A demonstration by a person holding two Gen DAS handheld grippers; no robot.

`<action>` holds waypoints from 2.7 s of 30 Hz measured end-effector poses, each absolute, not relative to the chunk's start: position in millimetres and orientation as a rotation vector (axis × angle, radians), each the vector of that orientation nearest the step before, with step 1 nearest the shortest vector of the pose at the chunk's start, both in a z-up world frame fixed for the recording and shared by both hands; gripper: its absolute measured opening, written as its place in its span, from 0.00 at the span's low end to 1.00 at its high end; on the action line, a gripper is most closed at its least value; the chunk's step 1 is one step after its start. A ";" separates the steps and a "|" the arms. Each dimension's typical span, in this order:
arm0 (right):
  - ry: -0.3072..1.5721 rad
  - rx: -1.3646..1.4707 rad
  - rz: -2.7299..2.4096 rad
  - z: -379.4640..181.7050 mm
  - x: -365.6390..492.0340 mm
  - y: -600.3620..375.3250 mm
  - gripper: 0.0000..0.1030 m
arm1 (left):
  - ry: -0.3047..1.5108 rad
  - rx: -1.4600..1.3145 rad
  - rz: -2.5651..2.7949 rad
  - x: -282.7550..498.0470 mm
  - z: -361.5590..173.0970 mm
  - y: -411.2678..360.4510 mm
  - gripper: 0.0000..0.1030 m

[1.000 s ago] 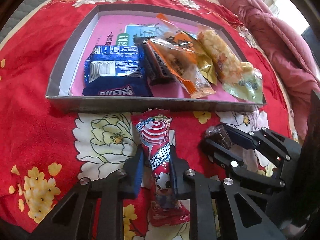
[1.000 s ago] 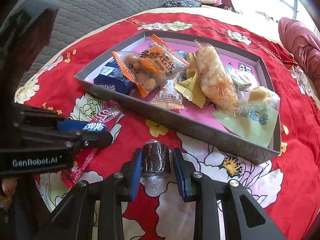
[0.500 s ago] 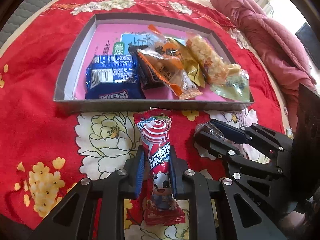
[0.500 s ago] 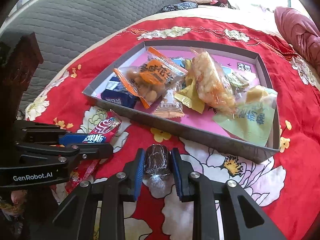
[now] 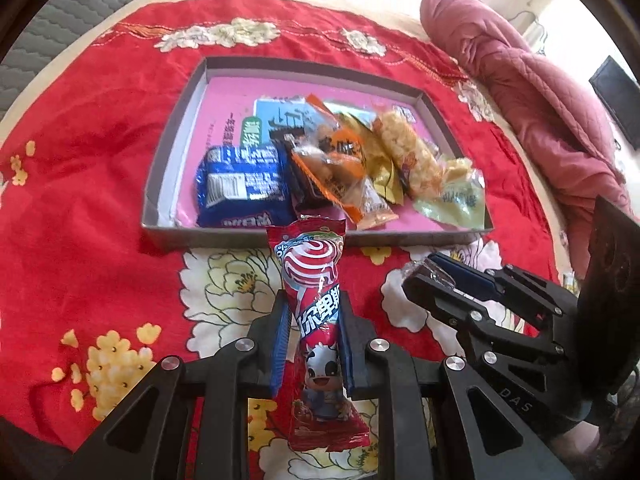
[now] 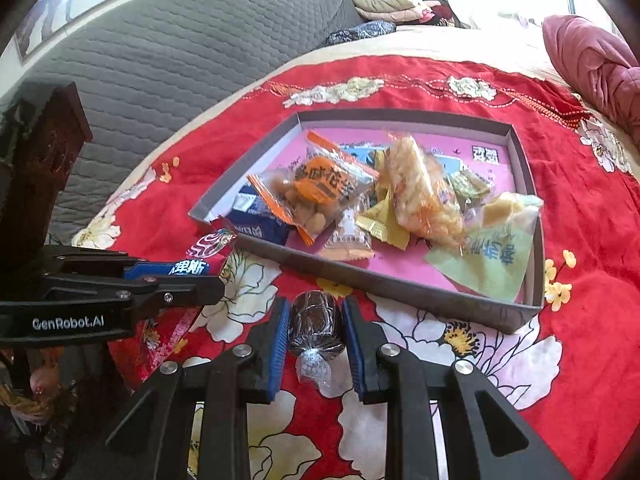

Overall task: Organize snacks
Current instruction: 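Carry the red candy stick over the tray with the left gripper while the right carries the chocolate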

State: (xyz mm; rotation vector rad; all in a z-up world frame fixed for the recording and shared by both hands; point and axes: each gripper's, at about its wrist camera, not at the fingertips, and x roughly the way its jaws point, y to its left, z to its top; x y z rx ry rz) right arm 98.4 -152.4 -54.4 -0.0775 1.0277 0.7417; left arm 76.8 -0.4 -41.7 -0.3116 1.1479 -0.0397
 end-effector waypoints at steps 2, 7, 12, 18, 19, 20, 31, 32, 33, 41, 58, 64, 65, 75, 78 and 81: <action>1.013 -0.065 0.744 -50.3 98.9 -153.9 0.26 | 1.137 -0.313 -0.032 77.4 -37.8 2.0 0.21; 0.981 -0.042 0.753 -41.6 99.2 -155.7 0.26 | 1.110 -0.316 -0.020 81.0 -29.0 7.1 0.21; 0.959 -0.020 0.748 -35.3 102.8 -160.0 0.26 | 1.092 -0.322 0.001 87.9 -23.5 13.4 0.21; 0.938 0.011 0.731 -29.3 112.0 -168.1 0.26 | 1.062 -0.317 0.030 100.8 -17.4 19.4 0.21; 0.936 0.015 0.728 -28.9 113.2 -169.5 0.26 | 1.057 -0.317 0.032 103.2 -16.8 20.1 0.21; 0.934 0.021 0.723 -28.3 115.4 -171.3 0.26 | 1.053 -0.316 0.035 106.6 -16.2 20.8 0.21; 0.914 0.100 0.658 -23.5 138.3 -196.3 0.26 | 1.031 -0.326 0.046 126.9 -17.4 24.0 0.21; 0.913 0.102 0.657 -23.1 139.3 -197.6 0.26 | 1.029 -0.329 0.046 128.3 -17.4 24.4 0.21; 0.911 0.102 0.655 -22.4 141.0 -198.5 0.26 | 1.027 -0.329 0.047 129.8 -17.4 24.9 0.21; 0.891 0.098 0.625 -19.3 153.0 -205.1 0.26 | 1.013 -0.341 0.059 138.0 -16.1 30.5 0.21; 0.924 0.101 0.558 -33.0 173.5 -213.1 0.26 | 1.016 -0.316 0.047 148.9 -24.9 28.2 0.21; 0.948 0.100 0.560 -38.2 173.1 -212.0 0.26 | 1.033 -0.322 0.054 152.1 -34.0 29.2 0.21; 0.951 0.099 0.559 -39.0 173.1 -211.4 0.26 | 1.036 -0.322 0.055 152.8 -35.3 29.6 0.21; 0.964 0.049 0.543 -43.6 171.0 -203.6 0.26 | 1.037 -0.324 0.052 162.8 -46.4 28.3 0.21; 0.965 0.036 0.532 -45.5 171.3 -202.9 0.26 | 1.031 -0.321 0.048 167.5 -47.3 27.0 0.21; 0.970 0.029 0.523 -47.5 172.5 -202.9 0.26 | 1.024 -0.315 0.048 173.1 -47.9 25.3 0.21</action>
